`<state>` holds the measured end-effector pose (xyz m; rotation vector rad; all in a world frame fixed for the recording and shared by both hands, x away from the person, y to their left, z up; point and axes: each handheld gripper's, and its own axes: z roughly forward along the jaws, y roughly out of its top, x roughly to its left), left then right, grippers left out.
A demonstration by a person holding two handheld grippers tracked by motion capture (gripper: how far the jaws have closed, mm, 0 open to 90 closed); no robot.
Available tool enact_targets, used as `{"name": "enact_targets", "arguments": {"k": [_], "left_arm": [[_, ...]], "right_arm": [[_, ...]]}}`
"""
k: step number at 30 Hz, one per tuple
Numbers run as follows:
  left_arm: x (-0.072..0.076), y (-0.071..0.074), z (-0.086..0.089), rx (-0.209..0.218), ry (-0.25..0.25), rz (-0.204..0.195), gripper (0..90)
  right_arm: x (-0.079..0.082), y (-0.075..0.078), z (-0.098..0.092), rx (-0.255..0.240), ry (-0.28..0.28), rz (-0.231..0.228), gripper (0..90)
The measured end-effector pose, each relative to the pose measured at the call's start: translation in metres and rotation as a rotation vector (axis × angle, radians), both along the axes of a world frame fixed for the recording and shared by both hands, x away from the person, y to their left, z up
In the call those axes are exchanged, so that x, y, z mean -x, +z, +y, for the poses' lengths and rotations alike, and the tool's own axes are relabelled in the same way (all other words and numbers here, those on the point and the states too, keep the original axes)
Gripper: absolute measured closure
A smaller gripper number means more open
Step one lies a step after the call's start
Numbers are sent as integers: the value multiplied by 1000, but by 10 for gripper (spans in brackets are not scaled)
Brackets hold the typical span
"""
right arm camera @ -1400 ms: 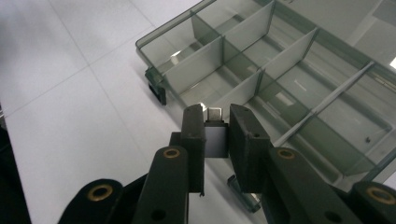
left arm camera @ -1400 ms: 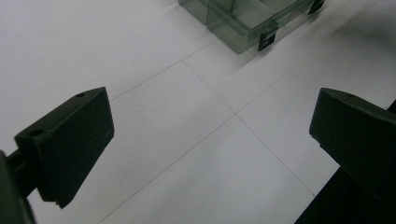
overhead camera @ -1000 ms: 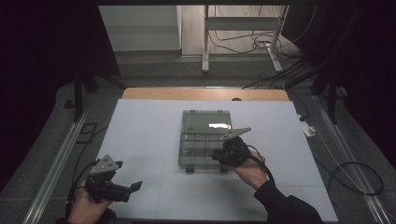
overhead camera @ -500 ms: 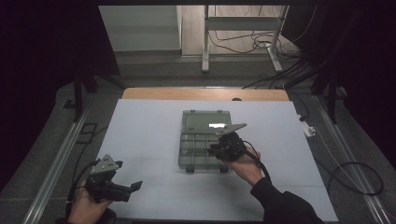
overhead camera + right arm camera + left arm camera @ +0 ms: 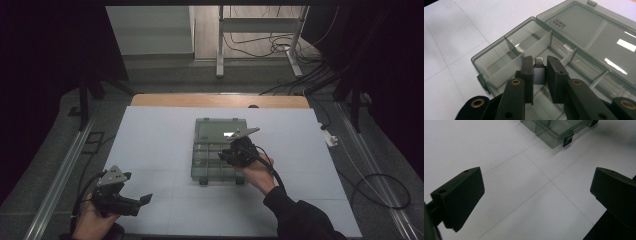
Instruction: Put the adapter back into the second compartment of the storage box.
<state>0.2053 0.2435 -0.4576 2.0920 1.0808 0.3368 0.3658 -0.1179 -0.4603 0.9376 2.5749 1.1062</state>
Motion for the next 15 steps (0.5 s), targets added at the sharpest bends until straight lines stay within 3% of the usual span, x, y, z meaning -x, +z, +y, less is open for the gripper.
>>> {"name": "enact_targets", "arguments": {"k": [15], "left_arm": [[0,0,0,-1,1,1,5]], "right_arm": [[-16,-7,10,1,-30,-9,754]]}}
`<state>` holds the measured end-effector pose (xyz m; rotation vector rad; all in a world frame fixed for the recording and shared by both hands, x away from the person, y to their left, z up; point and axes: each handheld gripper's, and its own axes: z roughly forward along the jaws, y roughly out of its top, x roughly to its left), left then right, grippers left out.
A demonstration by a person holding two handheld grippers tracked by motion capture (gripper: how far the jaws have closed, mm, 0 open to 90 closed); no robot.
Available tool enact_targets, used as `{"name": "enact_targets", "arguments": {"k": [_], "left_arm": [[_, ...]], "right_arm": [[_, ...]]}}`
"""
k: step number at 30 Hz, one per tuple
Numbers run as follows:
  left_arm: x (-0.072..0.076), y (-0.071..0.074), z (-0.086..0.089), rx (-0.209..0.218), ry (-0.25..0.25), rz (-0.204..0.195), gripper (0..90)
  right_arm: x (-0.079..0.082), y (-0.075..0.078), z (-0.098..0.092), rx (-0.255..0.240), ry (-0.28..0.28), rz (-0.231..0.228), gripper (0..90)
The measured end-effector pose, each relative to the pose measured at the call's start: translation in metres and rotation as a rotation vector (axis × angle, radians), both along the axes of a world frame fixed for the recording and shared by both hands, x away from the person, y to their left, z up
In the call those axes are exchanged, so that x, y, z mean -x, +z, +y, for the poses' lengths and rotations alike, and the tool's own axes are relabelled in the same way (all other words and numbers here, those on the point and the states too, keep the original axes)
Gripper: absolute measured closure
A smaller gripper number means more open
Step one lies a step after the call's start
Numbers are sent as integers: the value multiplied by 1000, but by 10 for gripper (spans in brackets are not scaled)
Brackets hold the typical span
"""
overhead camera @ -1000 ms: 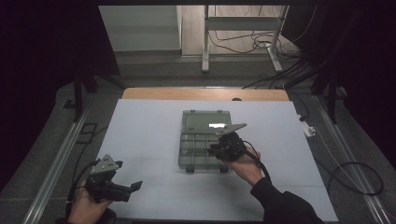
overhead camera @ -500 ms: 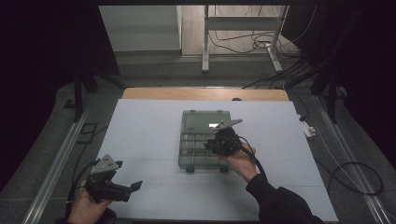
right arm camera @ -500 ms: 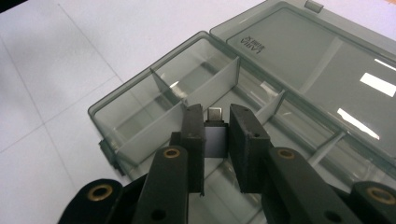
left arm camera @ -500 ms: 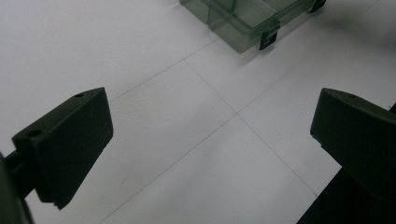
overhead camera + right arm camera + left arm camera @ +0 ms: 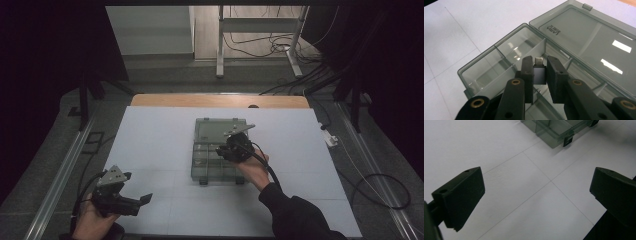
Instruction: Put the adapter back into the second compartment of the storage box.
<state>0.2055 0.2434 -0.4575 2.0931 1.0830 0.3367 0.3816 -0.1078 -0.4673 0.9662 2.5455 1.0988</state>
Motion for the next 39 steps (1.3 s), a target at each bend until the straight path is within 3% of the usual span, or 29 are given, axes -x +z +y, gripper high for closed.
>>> {"name": "enact_targets", "arguments": {"k": [20,27,39], "left_arm": [[0,0,0,1,5,3,11],[0,0,1,3,9,3,13],[0,0,0,2,10,0,19]], "right_arm": [[-14,-14,18,33,-1,-5,742],[-13,-10,17,26,-9,-23,627],[-7,1,7,11,14,8,425]]}}
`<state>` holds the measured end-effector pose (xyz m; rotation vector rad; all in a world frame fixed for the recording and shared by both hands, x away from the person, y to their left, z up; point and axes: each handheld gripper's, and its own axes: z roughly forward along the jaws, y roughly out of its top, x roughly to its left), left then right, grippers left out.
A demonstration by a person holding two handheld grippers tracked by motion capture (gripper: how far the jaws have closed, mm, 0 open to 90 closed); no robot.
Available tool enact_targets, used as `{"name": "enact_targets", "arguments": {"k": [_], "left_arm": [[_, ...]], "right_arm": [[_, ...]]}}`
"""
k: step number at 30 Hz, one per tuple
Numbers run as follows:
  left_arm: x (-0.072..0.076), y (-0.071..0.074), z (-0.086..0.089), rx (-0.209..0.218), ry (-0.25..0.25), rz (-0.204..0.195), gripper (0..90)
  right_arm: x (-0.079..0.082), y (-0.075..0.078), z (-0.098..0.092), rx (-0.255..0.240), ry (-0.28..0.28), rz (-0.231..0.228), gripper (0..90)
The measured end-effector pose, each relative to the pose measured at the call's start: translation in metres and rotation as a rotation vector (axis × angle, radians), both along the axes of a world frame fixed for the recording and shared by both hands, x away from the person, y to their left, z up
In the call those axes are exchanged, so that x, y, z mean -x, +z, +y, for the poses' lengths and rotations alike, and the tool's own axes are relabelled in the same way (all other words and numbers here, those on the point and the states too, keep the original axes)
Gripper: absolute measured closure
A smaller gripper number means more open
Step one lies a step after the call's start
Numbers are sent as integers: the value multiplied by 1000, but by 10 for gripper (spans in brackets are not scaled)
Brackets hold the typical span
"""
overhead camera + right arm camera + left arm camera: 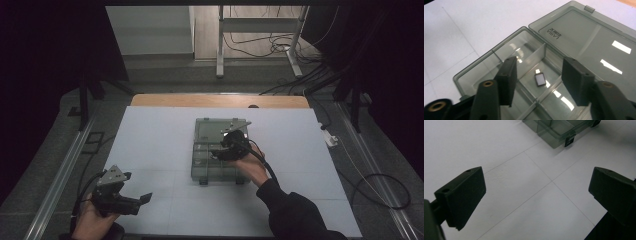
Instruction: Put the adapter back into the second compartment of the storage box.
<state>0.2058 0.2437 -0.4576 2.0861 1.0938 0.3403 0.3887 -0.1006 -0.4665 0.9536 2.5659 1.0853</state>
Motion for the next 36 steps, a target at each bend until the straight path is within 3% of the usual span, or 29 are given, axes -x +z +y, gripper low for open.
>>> {"name": "enact_targets", "arguments": {"k": [11,36], "left_arm": [[0,0,-1,-2,-5,-1,21],[-1,0,-1,0,-7,-2,22]], "right_arm": [[10,7,-6,8,15,7,297],[34,20,-17,26,66,47,160]]}}
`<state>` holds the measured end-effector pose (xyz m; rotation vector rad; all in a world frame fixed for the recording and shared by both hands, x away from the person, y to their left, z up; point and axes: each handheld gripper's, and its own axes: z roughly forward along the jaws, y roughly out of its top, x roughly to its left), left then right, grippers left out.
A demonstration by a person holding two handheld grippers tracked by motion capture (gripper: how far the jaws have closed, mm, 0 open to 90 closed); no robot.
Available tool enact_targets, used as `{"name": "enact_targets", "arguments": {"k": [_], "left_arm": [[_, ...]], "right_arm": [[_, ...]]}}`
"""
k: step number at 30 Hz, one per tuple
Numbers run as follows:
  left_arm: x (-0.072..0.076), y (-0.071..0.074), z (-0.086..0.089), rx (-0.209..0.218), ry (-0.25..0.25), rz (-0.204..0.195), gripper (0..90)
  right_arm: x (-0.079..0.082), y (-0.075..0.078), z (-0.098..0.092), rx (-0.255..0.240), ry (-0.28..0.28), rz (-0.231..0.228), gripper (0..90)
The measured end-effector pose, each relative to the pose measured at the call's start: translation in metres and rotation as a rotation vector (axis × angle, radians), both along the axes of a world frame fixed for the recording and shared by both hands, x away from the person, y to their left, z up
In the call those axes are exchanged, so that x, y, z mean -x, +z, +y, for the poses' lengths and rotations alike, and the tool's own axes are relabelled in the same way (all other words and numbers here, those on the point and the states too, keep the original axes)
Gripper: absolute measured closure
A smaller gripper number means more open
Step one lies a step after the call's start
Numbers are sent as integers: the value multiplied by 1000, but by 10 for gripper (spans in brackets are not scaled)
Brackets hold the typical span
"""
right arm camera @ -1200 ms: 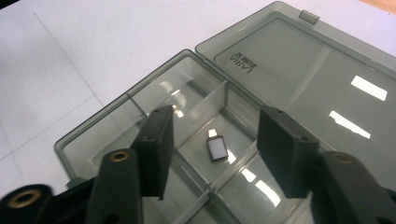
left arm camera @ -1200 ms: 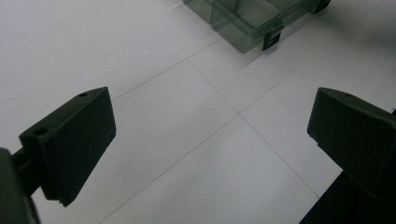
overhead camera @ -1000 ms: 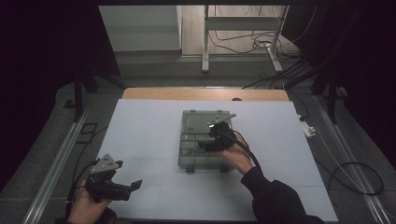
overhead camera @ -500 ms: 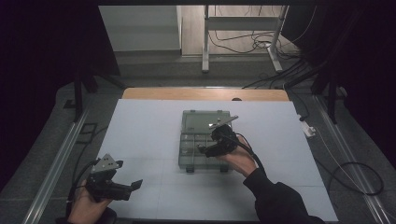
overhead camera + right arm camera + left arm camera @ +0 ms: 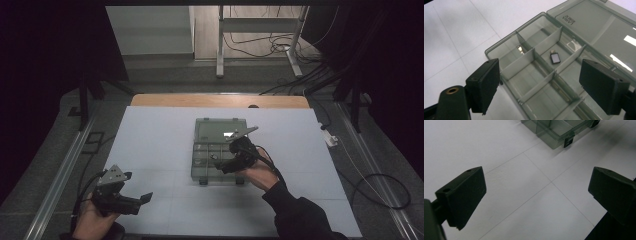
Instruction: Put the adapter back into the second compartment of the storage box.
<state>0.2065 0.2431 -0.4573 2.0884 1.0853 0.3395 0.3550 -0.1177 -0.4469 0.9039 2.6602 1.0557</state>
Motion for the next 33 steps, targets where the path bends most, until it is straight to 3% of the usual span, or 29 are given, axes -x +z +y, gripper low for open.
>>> {"name": "enact_targets", "arguments": {"k": [14,23,33], "left_arm": [[1,0,0,-3,1,-1,22],[1,0,0,-4,-1,-4,24],[1,0,0,-7,-4,-8,25]], "right_arm": [[16,5,-25,-20,-8,16,60],[28,7,-42,-35,-21,-3,5],[45,11,-62,-39,-26,-32,4]]}}
